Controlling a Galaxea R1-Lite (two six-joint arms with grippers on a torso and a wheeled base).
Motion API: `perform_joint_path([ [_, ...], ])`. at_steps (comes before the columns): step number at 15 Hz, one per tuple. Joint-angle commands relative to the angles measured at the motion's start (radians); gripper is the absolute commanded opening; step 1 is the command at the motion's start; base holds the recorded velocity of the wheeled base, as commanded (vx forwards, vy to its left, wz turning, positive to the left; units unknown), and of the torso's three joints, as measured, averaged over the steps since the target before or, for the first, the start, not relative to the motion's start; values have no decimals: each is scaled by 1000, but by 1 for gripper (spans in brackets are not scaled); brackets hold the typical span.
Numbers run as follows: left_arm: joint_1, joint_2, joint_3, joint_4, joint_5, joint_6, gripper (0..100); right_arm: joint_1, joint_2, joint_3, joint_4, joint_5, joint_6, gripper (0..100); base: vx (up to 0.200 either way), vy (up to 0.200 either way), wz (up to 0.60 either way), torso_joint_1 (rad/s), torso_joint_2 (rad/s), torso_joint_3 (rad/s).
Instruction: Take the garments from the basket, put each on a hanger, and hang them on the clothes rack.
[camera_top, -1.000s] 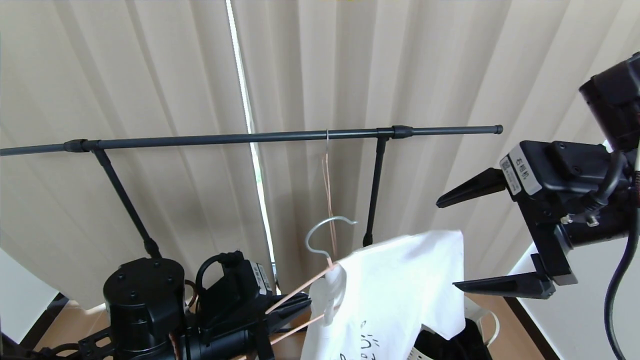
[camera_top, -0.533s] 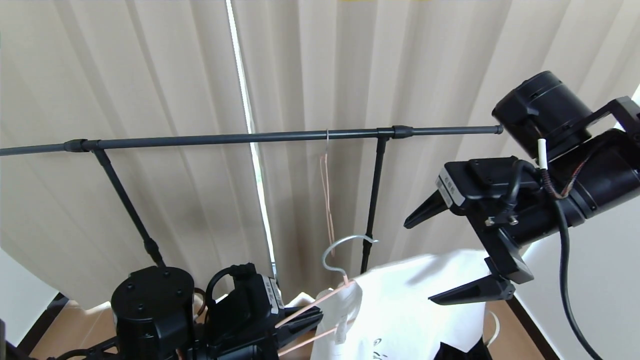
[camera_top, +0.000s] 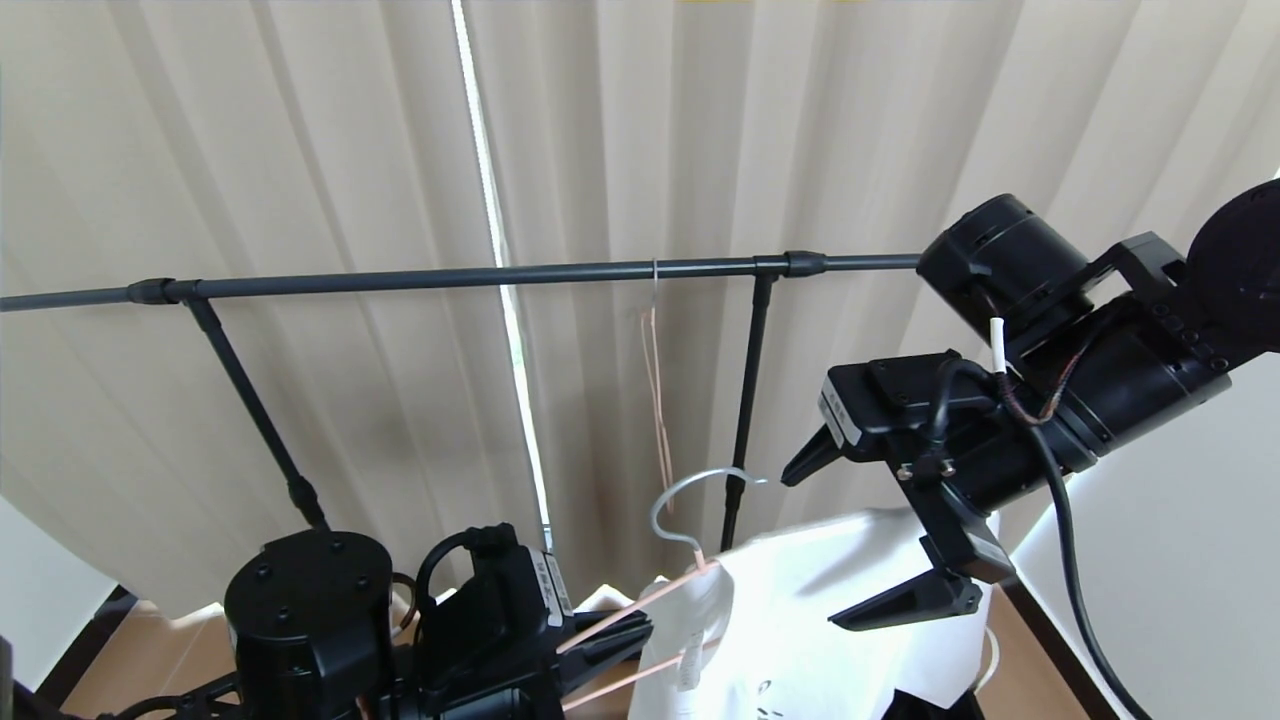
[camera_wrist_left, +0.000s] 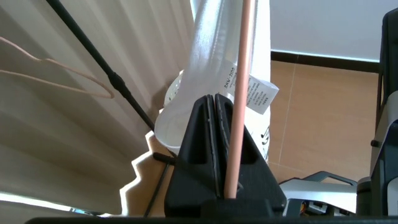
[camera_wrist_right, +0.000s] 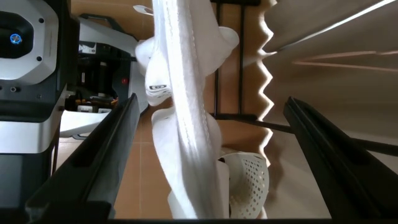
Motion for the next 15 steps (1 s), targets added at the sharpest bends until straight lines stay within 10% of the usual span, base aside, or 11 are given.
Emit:
perform_joint_path([
  [1, 0, -1, -4, -2, 0, 0, 0, 1, 13, -1, 0, -1, 0, 100, 0, 0, 0, 0, 0, 0],
  [15, 2, 12, -4, -25, 5, 0, 0, 15, 15, -7, -1, -75, 0, 100, 0, 0, 0, 0, 0, 0],
])
